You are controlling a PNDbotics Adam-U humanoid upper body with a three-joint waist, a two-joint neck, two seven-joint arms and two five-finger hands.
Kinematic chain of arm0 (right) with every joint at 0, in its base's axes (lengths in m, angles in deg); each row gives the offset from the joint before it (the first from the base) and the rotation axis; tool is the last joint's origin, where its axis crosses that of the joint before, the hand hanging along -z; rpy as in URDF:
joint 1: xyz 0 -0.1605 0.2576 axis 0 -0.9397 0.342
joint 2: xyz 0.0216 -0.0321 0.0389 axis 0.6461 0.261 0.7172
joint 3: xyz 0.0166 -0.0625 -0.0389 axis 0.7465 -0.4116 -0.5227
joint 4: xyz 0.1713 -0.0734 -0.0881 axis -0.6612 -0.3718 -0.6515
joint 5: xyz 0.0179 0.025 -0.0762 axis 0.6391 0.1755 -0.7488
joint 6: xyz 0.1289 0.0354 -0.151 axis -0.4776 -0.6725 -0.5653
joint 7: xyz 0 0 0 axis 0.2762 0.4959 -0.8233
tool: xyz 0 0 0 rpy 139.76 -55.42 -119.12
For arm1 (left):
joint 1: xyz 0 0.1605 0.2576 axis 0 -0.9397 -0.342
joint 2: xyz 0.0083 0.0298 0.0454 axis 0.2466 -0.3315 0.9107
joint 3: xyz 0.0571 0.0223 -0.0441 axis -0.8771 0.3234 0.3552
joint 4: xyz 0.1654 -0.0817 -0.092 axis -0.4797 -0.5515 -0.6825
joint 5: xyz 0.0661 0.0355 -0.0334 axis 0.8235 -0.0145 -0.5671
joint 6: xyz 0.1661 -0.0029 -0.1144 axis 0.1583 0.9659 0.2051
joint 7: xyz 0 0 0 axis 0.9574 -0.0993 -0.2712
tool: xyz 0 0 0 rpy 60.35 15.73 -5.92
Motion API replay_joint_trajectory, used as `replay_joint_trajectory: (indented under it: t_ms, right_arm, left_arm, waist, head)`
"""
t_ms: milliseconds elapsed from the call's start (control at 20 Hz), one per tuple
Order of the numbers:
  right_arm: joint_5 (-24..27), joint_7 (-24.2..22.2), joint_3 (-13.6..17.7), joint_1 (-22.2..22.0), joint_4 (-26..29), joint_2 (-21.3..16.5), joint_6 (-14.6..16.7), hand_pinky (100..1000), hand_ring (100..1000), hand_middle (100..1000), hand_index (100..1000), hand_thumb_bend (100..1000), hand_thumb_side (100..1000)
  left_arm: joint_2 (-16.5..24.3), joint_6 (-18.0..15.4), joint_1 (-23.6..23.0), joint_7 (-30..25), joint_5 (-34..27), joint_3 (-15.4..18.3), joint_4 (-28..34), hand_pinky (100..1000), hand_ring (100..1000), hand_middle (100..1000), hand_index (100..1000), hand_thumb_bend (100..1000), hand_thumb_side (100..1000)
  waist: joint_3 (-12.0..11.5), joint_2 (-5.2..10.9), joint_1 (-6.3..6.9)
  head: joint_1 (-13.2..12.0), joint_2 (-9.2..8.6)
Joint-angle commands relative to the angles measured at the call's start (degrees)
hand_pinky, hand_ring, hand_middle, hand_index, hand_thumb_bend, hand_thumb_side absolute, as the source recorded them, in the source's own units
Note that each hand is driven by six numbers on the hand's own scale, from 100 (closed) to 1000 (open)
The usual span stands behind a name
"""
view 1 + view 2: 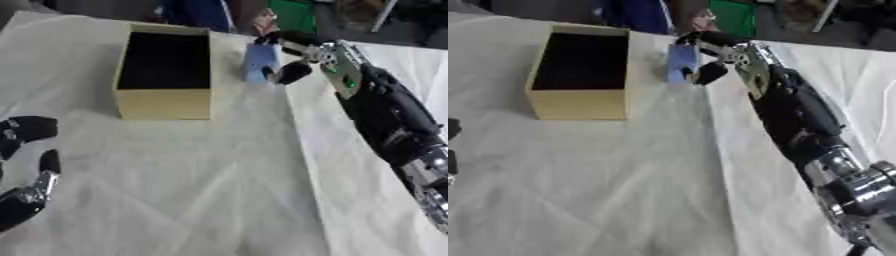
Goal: Pick up objects on the table and place them in the box.
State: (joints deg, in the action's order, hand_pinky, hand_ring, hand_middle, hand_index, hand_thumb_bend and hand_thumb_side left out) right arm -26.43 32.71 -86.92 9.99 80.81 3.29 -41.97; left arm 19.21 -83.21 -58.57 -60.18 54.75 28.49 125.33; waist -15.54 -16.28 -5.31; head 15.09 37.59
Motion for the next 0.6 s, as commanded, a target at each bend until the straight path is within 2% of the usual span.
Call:
replay_joint_trajectory:
  t_ms: [50,100,250,300,350,400,600]
  right_arm:
    - [-0.4,0.0,0.4,1.3,0.2,-0.8,0.0,955,921,851,973,100,240]
    - [-0.5,0.1,0.4,1.3,0.2,-0.7,0.0,953,919,839,972,100,240]
    - [-0.7,0.4,0.4,1.2,0.3,-0.6,0.2,929,895,691,961,100,237]
    - [-0.9,0.5,0.4,1.1,0.3,-0.6,0.3,927,894,680,960,100,237]
    - [-1.0,0.6,0.4,1.1,0.3,-0.6,0.4,916,882,603,955,100,236]
    - [-1.1,0.8,0.4,1.1,0.4,-0.6,0.5,909,873,563,949,100,235]
    - [-1.2,1.2,0.3,1.1,0.9,-0.6,0.9,897,858,511,942,100,234]
  left_arm:
    - [0.2,0.0,0.7,-0.2,-0.4,0.0,0.7,828,786,739,719,100,250]
    - [0.1,0.0,0.8,-0.2,-0.4,0.0,0.7,828,786,739,719,100,250]
    - [0.1,0.0,0.8,-0.2,-0.4,0.0,0.7,828,787,739,719,100,250]
    - [0.1,0.0,0.8,-0.2,-0.4,0.0,0.7,828,787,739,719,100,250]
    - [0.1,0.0,0.8,-0.2,-0.4,0.0,0.7,828,787,739,719,100,250]
    - [0.1,0.0,0.8,-0.2,-0.4,0.0,0.7,828,787,739,719,100,250]
    - [0.1,0.1,0.9,-0.2,-0.5,0.1,0.7,828,787,739,719,100,250]
  waist:
    - [-0.1,1.01,0.24]
    - [-0.2,1.0,0.22]
    - [-0.4,0.98,0.14]
    - [-0.4,0.98,0.11]
    - [-0.5,0.99,0.08]
    - [-0.5,1.0,0.05]
    - [-0.5,1.09,-0.07]
  head:
    - [0.2,-0.79]
    - [0.2,-0.81]
    - [0.2,-0.84]
    - [0.2,-0.85]
    - [0.3,-0.86]
    - [0.3,-0.88]
    - [0.3,-0.88]
